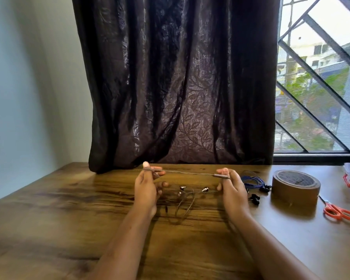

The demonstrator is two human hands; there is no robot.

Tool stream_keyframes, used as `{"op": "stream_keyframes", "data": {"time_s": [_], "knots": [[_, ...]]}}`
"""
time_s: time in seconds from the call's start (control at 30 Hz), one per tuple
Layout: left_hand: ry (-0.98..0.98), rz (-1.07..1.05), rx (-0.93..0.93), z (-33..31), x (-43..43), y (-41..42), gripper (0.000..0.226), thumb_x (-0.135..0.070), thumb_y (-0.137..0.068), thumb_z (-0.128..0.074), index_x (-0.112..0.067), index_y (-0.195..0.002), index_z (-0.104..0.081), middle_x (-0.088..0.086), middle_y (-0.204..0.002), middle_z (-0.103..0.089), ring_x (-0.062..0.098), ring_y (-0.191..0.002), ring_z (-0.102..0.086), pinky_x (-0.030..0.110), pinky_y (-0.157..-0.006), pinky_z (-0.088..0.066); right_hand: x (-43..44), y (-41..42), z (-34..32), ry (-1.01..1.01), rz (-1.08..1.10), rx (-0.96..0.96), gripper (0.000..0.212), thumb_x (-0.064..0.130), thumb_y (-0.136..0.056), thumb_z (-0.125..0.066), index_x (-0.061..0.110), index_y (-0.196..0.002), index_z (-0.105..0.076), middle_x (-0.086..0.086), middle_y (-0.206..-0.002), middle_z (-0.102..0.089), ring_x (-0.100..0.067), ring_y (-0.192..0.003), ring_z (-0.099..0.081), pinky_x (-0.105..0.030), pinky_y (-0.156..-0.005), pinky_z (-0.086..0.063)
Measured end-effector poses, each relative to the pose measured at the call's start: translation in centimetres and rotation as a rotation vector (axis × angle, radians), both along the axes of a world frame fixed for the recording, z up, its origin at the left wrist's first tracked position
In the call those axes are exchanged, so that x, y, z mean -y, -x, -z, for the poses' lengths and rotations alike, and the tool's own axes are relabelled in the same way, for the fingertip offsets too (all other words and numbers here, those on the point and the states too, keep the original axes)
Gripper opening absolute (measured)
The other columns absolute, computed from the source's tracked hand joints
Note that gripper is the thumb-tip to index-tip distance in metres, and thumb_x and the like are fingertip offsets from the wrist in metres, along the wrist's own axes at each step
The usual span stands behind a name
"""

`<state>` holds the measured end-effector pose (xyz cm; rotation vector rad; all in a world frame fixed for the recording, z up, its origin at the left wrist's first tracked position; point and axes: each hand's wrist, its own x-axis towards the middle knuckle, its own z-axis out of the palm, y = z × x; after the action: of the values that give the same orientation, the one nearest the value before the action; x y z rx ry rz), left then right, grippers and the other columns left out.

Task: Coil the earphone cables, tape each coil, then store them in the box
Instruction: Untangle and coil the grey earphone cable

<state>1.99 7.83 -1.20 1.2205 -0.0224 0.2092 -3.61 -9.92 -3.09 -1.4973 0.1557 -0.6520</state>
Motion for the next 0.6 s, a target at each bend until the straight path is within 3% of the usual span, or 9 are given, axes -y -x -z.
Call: {"op": "stream_keyframes", "data": {"time_s": [0.13, 0.23, 0.37, 0.43, 0.5, 0.6], "knots": [[0.131, 0.113, 0.056, -0.1, 0.4, 0.0, 0.050, -0.048, -0.095, -0.032, -0.005, -0.093, -0.059, 0.009, -0.081, -0.068, 0.015, -0.069, -0.069, 0.023, -0.059, -0.055, -0.7, 0.3, -0.8, -0.536, -0.273, 0.026, 0.032, 0.032, -0.101, -0.038, 0.012, -0.095, -0.063, -0.001, -0.054, -0.046, -0.013, -0.054, -0.051, -0.033, -0.068, -0.048], [0.075, 0.142, 0.066, -0.1, 0.6, 0.2, 0.053, -0.048, -0.096, -0.029, -0.004, -0.098, -0.060, 0.011, -0.095, -0.067, 0.018, -0.090, -0.066, 0.028, -0.074, -0.053, -0.9, 0.2, -0.7, -0.535, -0.285, 0.031, 0.040, 0.039, -0.100, -0.036, 0.008, -0.092, -0.060, 0.002, -0.049, -0.036, -0.011, -0.045, -0.040, -0.035, -0.061, -0.042], [-0.036, 0.105, 0.098, -0.2, 0.8, 0.7, 0.051, -0.051, -0.095, -0.028, -0.014, -0.093, -0.063, 0.005, -0.104, -0.066, 0.013, -0.096, -0.063, 0.031, -0.088, -0.049, -0.1, 0.2, -0.5, -0.263, -0.200, 0.021, 0.044, 0.037, -0.101, -0.033, 0.009, -0.078, -0.058, 0.003, -0.052, -0.033, -0.011, -0.046, -0.026, -0.025, -0.045, -0.025], [-0.122, 0.077, 0.137, -0.2, 1.0, 1.1, 0.050, -0.057, -0.092, -0.029, -0.023, -0.091, -0.065, 0.001, -0.116, -0.060, 0.012, -0.105, -0.056, 0.030, -0.090, -0.044, 0.2, 0.3, -0.6, -0.127, -0.120, 0.009, 0.045, 0.039, -0.100, -0.036, 0.010, -0.075, -0.058, 0.002, -0.053, -0.034, -0.012, -0.048, -0.027, -0.025, -0.044, -0.024], [-0.254, 0.030, 0.217, 0.1, 1.1, 1.1, 0.052, -0.066, -0.083, -0.029, -0.030, -0.092, -0.066, -0.007, -0.130, -0.049, 0.013, -0.121, -0.045, 0.037, -0.103, -0.036, 0.3, 0.7, -0.8, 0.142, 0.009, -0.022, 0.044, 0.043, -0.097, -0.042, 0.012, -0.072, -0.060, 0.003, -0.054, -0.043, -0.011, -0.049, -0.036, -0.027, -0.049, -0.030], [-0.348, -0.066, 0.287, 0.2, 0.7, 0.8, 0.042, -0.058, -0.085, -0.033, -0.031, -0.093, -0.065, -0.020, -0.125, -0.043, 0.009, -0.124, -0.040, 0.037, -0.106, -0.033, 0.3, 1.4, -0.8, 0.604, 0.206, -0.089, 0.038, 0.048, -0.094, -0.047, 0.019, -0.071, -0.057, 0.006, -0.059, -0.056, -0.010, -0.051, -0.047, -0.025, -0.047, -0.033]]}}
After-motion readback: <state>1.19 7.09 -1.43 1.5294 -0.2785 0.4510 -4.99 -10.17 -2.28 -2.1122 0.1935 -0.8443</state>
